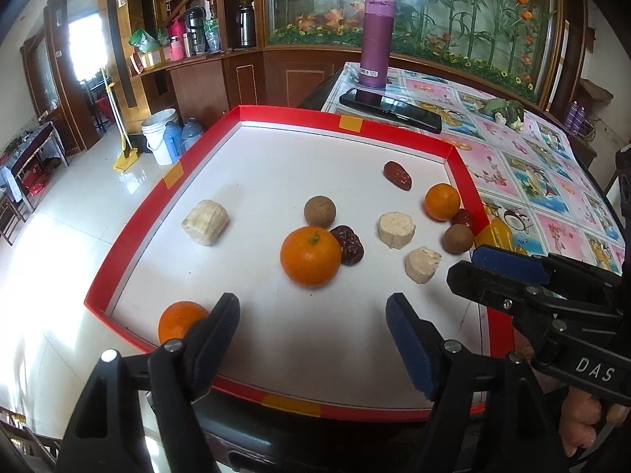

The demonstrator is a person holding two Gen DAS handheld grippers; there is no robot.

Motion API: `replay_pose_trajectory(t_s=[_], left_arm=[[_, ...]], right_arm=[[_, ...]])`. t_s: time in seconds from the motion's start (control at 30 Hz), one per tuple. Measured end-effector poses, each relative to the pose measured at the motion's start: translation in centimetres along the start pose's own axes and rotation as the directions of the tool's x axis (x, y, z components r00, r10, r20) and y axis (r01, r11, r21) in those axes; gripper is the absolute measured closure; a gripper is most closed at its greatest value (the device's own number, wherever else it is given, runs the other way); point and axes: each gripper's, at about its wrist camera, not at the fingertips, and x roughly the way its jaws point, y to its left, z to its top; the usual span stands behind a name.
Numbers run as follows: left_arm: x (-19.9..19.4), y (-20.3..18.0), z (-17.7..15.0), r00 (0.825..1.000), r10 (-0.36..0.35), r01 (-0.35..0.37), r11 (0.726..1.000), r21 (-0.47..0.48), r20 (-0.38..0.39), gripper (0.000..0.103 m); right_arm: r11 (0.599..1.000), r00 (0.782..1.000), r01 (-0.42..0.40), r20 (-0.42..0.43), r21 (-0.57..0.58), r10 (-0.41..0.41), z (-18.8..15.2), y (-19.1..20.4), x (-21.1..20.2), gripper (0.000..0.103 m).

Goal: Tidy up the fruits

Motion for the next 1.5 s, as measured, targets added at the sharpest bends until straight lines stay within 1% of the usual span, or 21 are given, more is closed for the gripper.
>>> replay_pose_trajectory(t_s=[0.03,0.1,0.13,0.23,0.3,0.37,0.47,0.57,0.77,0.9,1.03,1.1,1.2,1.33,1.5], left_arm=[[-0.1,-0.1,-0.1,1.000,0.001,-0.001,1.000,-0.002,0.002,0.017],[-0.3,0.0,-0.2,1.000,0.005,-0.005,1.000,-0.012,0.005,0.010],[-0.4,0.1,-0.2,1.000,0.007,-0.007,1.000,-0.021,0.005,0.009],[-0.7,0.5,-0.3,1.000,0.011,-0.011,0.999,-0.047,0.003,0.007],[-0.9,0.6,-0.3,1.000,0.017,-0.017,0.998,-0.061,0.003,0.007],[-1.1,0.5,-0.3,0.999,0.053,-0.053,0.996,-0.066,0.005,0.006],[-1.7,0.3,-0.4,0.994,0.108,-0.107,0.992,-0.062,0.022,0.005],[-2.5,0.3,-0.4,0.988,0.149,-0.146,0.988,-0.056,0.048,0.005],[-4.2,0.4,-0.3,0.974,0.196,-0.191,0.980,-0.051,0.117,0.000],[-4.8,0.6,-0.2,0.963,0.229,-0.223,0.973,-0.057,0.144,0.000],[-5.1,0.4,-0.3,0.938,0.305,-0.301,0.952,-0.047,0.163,0.000],[-5.3,0.5,-0.5,0.936,0.307,-0.304,0.952,-0.042,0.172,0.000],[-5.5,0.9,-0.6,0.936,0.305,-0.299,0.952,-0.059,0.176,0.000],[-6.0,1.3,-0.7,0.932,0.311,-0.302,0.950,-0.080,0.184,0.000],[-6.1,1.6,-0.8,0.938,0.297,-0.285,0.954,-0.092,0.178,0.000]], right_arm=[[1.000,1.000,-0.006,0.006,0.007,0.006,0.0,-0.1,-0.2,0.064],[1.000,1.000,-0.010,0.017,0.021,0.009,-0.1,-0.4,-0.8,0.063],[1.000,1.000,-0.009,0.023,0.025,0.008,-0.1,-0.5,-1.0,0.063],[0.999,0.999,-0.004,0.039,0.033,0.003,0.0,-0.8,-1.7,0.061],[0.999,0.999,0.008,0.053,0.040,-0.010,0.0,-1.0,-2.1,0.057],[0.999,0.998,0.010,0.066,0.052,-0.014,-0.1,-1.2,-2.4,0.053],[0.998,0.997,0.014,0.076,0.062,-0.018,-0.2,-1.3,-2.9,0.052],[0.998,0.996,0.016,0.087,0.058,-0.021,-0.4,-1.0,-3.3,0.052],[0.999,0.993,0.023,0.112,0.035,-0.027,-0.3,-0.1,-3.9,0.047],[0.999,0.992,0.027,0.126,0.020,-0.029,-0.2,0.5,-4.2,0.047],[1.000,0.990,0.028,0.140,0.007,-0.029,-0.1,1.1,-4.5,0.047],[0.999,0.988,0.034,0.153,-0.001,-0.034,-0.1,1.4,-4.7,0.047],[0.999,0.982,0.051,0.180,-0.010,-0.048,0.0,1.8,-5.1,0.047],[0.998,0.979,0.065,0.196,-0.021,-0.060,0.1,2.1,-5.2,0.046],[0.997,0.979,0.068,0.194,-0.022,-0.062,0.2,2.3,-5.0,0.046]])
